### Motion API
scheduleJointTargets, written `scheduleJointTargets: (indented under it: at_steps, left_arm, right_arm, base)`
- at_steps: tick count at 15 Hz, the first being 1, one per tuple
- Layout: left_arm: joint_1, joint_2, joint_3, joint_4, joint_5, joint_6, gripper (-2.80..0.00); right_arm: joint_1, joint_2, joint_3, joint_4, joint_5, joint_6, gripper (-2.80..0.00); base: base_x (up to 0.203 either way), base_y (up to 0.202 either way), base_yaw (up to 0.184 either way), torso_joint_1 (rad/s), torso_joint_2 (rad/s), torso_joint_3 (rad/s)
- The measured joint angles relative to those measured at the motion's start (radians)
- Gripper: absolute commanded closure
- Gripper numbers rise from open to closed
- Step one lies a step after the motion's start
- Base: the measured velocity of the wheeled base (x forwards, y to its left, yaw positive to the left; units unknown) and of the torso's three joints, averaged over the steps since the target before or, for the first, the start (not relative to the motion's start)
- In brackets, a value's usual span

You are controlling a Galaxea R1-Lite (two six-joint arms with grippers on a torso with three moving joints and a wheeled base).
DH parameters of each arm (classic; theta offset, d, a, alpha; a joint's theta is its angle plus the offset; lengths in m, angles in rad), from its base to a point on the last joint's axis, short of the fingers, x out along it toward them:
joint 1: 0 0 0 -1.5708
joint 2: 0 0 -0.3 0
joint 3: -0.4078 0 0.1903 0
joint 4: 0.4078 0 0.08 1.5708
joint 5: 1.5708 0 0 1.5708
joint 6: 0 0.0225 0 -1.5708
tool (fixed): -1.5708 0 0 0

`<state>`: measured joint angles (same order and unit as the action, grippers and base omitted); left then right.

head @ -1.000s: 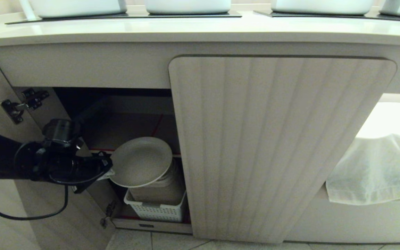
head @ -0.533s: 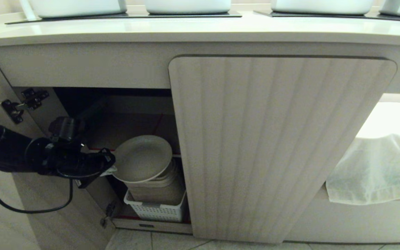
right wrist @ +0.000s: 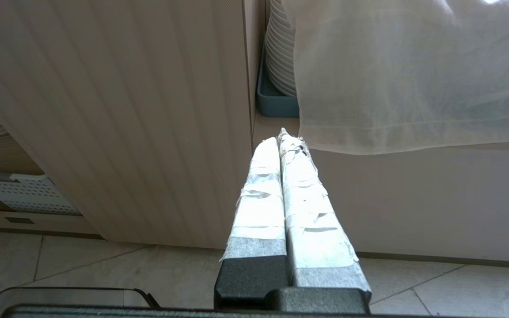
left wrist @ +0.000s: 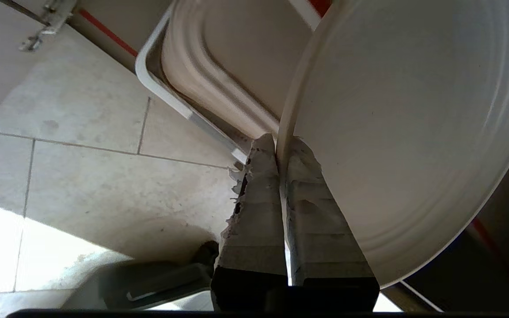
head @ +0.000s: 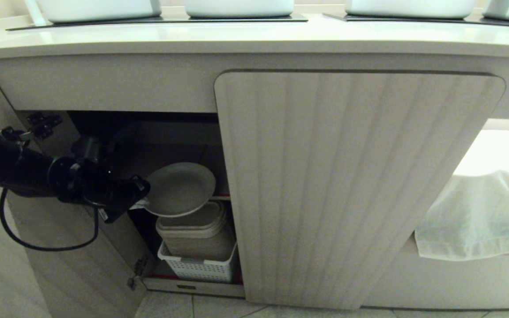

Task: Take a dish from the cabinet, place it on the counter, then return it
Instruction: Put it back into the cabinet

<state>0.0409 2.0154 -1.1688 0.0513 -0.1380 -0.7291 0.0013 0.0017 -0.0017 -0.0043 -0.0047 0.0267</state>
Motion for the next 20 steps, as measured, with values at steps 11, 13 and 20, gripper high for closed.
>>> scheduleJointTargets:
  at_steps: [11, 13, 20]
  left_arm:
    - [-0.046, 0.149, -0.199, 0.017, 0.056, -0.048, 0.00]
    - [-0.053, 0.173, -0.233, 0.019, 0.056, -0.056, 0.00]
    - [-0.059, 0.273, -0.490, 0.206, 0.065, -0.184, 0.00]
  right_arm:
    - [0.000, 0.000, 0.000, 0.000, 0.000, 0.000, 0.00]
    - [0.000, 0.000, 0.000, 0.000, 0.000, -0.001, 0.00]
    - [0.000, 0.000, 0.000, 0.000, 0.000, -0.001, 0.00]
  base:
    - [0.000, 0.000, 0.000, 0.000, 0.00, 0.000]
    - [0.000, 0.000, 0.000, 0.000, 0.00, 0.000]
    - [0.000, 0.000, 0.000, 0.000, 0.00, 0.000]
